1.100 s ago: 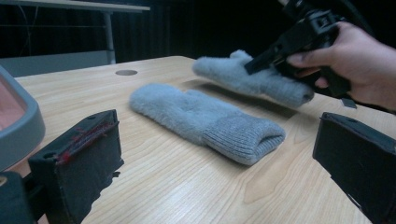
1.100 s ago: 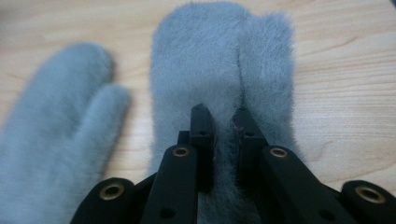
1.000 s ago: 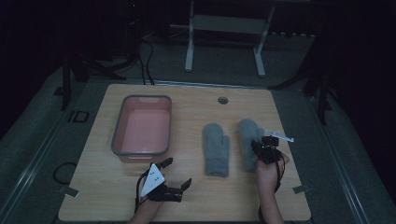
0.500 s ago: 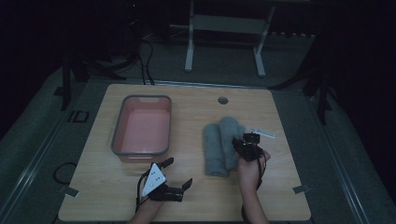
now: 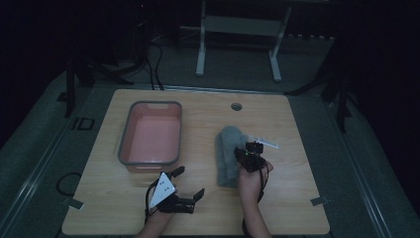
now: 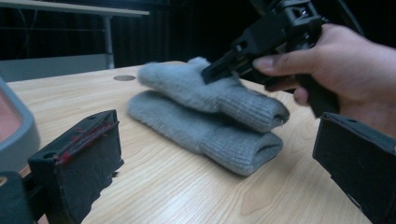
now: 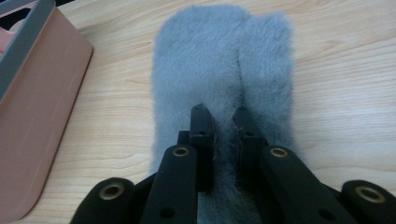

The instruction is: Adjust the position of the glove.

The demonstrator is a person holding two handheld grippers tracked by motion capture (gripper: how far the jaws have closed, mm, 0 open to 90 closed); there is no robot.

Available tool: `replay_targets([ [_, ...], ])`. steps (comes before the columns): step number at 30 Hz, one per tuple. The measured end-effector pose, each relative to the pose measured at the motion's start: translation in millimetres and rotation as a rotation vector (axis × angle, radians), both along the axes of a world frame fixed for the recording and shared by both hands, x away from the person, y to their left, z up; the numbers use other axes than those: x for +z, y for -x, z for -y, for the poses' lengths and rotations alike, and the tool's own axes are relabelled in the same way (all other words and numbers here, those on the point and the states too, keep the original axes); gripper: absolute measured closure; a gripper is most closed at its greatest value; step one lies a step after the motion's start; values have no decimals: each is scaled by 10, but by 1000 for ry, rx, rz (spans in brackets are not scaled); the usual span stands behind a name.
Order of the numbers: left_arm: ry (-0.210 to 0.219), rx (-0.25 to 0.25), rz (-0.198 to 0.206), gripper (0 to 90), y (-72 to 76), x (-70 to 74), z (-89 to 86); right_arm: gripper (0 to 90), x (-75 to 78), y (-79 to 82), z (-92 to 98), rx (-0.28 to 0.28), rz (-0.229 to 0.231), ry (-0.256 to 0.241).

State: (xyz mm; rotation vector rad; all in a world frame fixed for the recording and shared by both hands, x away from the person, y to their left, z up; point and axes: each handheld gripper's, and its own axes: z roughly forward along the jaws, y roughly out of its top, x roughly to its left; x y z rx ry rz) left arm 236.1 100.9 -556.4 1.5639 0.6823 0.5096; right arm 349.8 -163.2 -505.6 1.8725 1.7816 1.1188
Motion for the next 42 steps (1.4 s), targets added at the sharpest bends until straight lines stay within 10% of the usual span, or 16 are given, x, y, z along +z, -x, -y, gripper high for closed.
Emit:
replay_targets([
  [27,14,-24,3,14,-43,10,20,684,-157,51,-285,-34,7,4],
  [42,4,-21,-5,14,-56,-12,9,501,315,56,233,201,84,18],
])
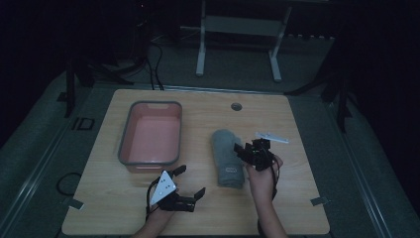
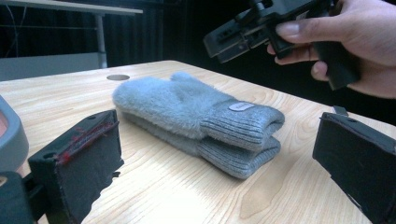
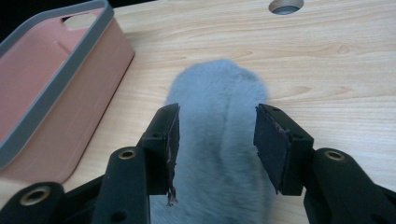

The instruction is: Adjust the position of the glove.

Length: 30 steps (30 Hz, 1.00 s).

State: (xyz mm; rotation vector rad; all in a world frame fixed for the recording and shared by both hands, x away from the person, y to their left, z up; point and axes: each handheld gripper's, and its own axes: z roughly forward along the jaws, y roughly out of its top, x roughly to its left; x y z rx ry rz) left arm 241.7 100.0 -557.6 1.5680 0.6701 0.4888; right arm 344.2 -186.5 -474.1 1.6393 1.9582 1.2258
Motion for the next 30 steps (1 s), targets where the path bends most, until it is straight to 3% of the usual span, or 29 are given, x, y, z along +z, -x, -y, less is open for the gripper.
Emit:
replay_targets([
  [2,-3,0,-8,14,-6,-6,3,499,4,-13,38,18,-5,9],
  [5,-2,1,-10,14,-12,-14,7,465,-45,-75,146,93,-34,64],
  [10,-12,3,-15,14,-19,-27,8,493,-142,-125,257,143,-65,65],
  [13,-14,9,-16,14,-23,-35,7,503,-165,-131,291,166,-65,52],
  [14,-16,9,-18,14,-25,-38,5,503,-176,-149,308,184,-46,33],
  [16,-18,11,-20,14,-32,-42,4,506,-170,-181,314,176,-38,38],
  [17,-20,13,-19,14,-34,-43,5,506,-157,-275,332,160,-23,11],
  [22,-22,13,-21,14,-38,-51,7,499,-187,-458,297,132,-31,-21],
  [27,-25,10,-21,14,-35,-53,2,471,-359,-542,187,134,-89,-28],
  [28,-24,10,-20,14,-33,-53,2,534,-425,-536,144,150,-116,-37],
  [29,-24,9,-20,14,-31,-53,1,534,-425,-536,144,150,-116,-37],
  [30,-23,8,-19,14,-30,-51,1,735,-451,-499,108,156,-138,-25],
])
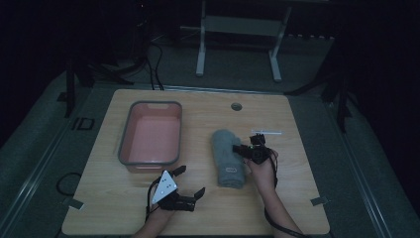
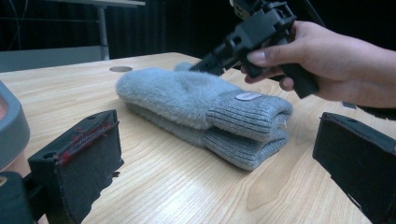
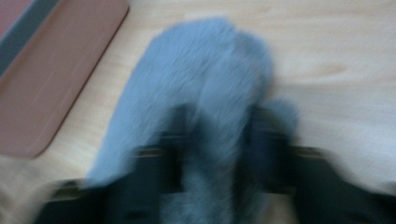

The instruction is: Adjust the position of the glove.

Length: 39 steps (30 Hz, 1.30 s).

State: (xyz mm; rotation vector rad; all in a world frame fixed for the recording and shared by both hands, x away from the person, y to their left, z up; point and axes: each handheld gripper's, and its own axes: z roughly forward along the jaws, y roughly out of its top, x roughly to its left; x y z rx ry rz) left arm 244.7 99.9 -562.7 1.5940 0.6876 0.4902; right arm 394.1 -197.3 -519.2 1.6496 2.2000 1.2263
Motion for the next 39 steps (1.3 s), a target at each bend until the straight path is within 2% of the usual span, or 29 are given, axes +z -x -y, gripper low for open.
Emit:
replay_targets([
  [2,-1,-1,0,14,4,2,3,799,22,57,-18,-17,8,-1],
  [3,-2,-2,1,14,5,3,4,799,22,57,-18,-17,8,-1],
  [4,-3,-3,3,14,6,3,4,807,79,121,-29,-37,40,7],
  [6,-4,-3,5,14,5,7,5,808,144,177,-16,-52,67,-3],
  [9,-6,-2,7,14,5,6,8,806,196,223,24,-68,79,-14],
  [13,-8,-1,8,14,4,6,12,803,149,229,83,-108,65,-13],
  [14,-9,0,9,14,4,7,13,794,89,234,120,-129,46,-20],
  [18,-8,1,7,14,1,4,14,775,-28,290,178,-177,46,-11],
  [21,-10,-1,5,14,-2,-1,21,767,-101,285,195,-177,26,0],
  [24,-16,-3,2,14,-2,-2,29,702,-168,269,208,-181,7,10],
  [27,-14,-3,-4,14,-9,-2,29,625,-145,266,215,-174,13,9],
  [28,-14,-3,-4,14,-9,-2,29,625,-145,266,215,-174,13,9],
  [29,-20,1,-13,14,-22,-2,30,566,-107,271,232,-164,25,0],
  [31,-15,-2,-14,14,-31,-2,27,540,-85,280,242,-160,35,-1],
  [32,-18,-3,-27,14,-52,6,27,471,-37,298,262,-146,48,-10],
  [37,-46,16,-13,14,-89,48,53,411,64,349,310,-102,65,-23],
  [39,-48,6,-36,14,-125,99,75,429,140,397,349,-75,73,-5],
])
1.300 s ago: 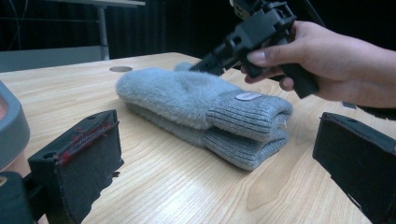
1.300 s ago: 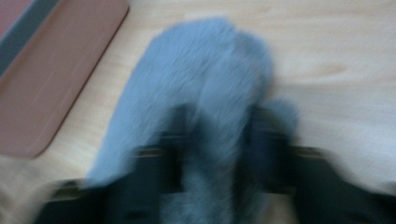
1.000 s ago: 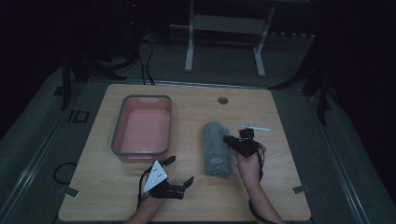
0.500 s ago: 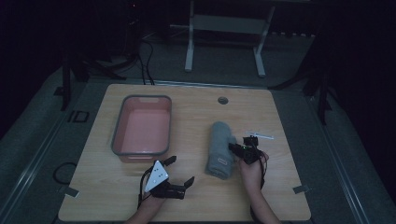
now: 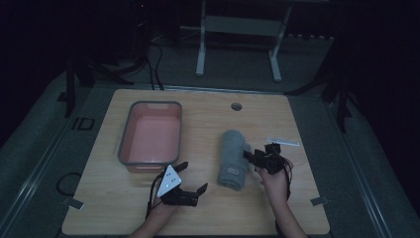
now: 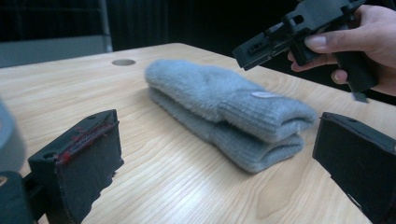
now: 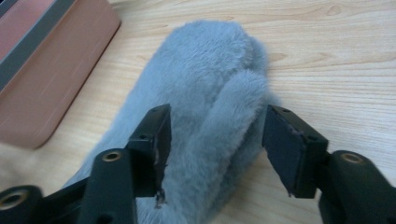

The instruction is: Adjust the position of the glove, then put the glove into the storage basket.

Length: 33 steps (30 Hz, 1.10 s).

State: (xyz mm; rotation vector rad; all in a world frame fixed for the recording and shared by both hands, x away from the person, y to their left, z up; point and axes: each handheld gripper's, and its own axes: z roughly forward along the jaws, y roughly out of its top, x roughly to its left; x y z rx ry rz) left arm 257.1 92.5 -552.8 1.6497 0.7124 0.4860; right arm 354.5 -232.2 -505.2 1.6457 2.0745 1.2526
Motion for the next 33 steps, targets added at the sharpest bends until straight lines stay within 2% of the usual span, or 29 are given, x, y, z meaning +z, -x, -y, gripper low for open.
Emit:
replay_targets([
  [2,-16,-8,-36,14,-56,51,43,433,20,13,11,10,2,2],
  [3,-15,-23,-52,15,-88,75,66,445,61,43,21,31,8,24],
  [4,-11,-45,-67,15,-119,98,96,445,61,43,21,31,8,24],
  [5,-45,-58,-76,15,-168,150,166,445,101,76,27,46,14,32],
  [6,-45,-58,-76,15,-168,150,166,445,101,76,27,46,14,32],
  [7,-66,-83,-97,15,-216,201,238,414,143,108,31,62,28,48],
  [10,-87,-107,-101,14,-262,257,308,417,193,155,41,64,43,69],
  [12,-101,-127,-116,14,-340,317,377,418,199,163,48,65,44,62],
  [13,-94,-133,-132,15,-392,347,400,420,196,172,43,70,41,67],
  [14,-74,-147,-170,15,-501,407,445,421,187,176,37,72,43,70],
  [15,-74,-147,-170,15,-501,407,445,421,187,176,37,72,43,70],
  [17,-84,-142,-204,15,-603,452,498,422,166,181,25,85,37,67],
  [18,-119,-129,-231,15,-688,471,566,422,139,181,14,96,48,72],
  [19,-119,-129,-231,15,-688,471,566,422,122,173,9,102,48,70],
  [21,-144,-122,-263,15,-758,465,632,422,107,165,5,120,54,58],
  [23,-178,-116,-275,34,-813,441,680,420,56,133,-6,149,62,58],
  [25,-213,-98,-280,42,-864,402,716,421,15,114,-8,150,64,59],
  [26,-214,-99,-316,42,-929,348,724,420,-8,103,-7,153,61,57],
  [27,-214,-99,-316,50,-929,348,724,420,-8,103,-7,153,61,57],
  [30,-233,-95,-355,61,-1005,261,734,411,-105,72,-19,157,34,41],
  [33,-227,-103,-393,75,-1061,196,726,406,-163,54,-41,160,12,43],
])
